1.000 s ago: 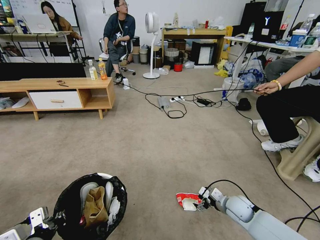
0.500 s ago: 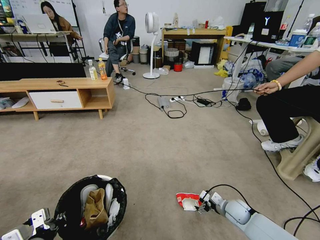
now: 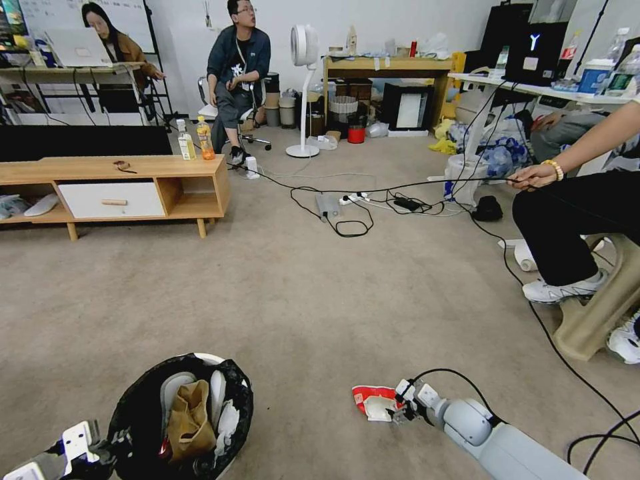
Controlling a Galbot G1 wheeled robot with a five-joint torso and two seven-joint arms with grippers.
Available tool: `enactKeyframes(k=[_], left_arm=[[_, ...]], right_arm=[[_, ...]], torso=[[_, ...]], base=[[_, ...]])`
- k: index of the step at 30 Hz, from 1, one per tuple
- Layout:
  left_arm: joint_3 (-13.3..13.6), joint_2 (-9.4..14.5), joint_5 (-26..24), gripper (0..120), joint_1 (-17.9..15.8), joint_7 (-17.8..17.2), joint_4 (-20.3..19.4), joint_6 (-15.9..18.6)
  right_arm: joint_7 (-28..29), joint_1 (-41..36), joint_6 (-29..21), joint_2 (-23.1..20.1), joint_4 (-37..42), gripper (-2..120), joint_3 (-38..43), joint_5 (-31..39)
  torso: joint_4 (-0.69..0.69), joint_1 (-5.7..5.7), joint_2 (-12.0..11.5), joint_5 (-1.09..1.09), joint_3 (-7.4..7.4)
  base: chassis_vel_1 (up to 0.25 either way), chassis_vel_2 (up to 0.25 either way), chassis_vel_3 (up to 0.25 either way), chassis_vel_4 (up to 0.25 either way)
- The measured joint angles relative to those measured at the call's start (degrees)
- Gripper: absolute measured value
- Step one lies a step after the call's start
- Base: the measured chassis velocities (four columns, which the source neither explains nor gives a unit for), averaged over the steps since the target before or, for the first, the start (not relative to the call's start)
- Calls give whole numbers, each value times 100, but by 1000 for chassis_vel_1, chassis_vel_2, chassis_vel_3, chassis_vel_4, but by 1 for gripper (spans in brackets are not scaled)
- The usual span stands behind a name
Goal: Pick up the trash bin and place the garbage on the floor into it.
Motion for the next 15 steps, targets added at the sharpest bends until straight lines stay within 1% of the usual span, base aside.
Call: enactKeyframes(k=[4, 8, 15], left_arm=[[-11, 16, -3, 1, -1, 2, 5, -1], [-13, 20, -6, 1, -1, 2, 5, -2], [-19, 32, -23, 1, -16, 3, 32, -1]], right_arm=[[21, 105, 120, 131, -216, 99, -66, 2], [27, 140, 170, 176, -283, 99, -88, 2], [66, 249, 299, 389, -468, 99, -207, 37]], torso=[[0, 0, 0, 0, 0], [0, 0, 0, -1, 0], [0, 0, 0, 0, 0]], base=[[0, 0, 0, 0], [0, 0, 0, 0], [0, 0, 0, 0]])
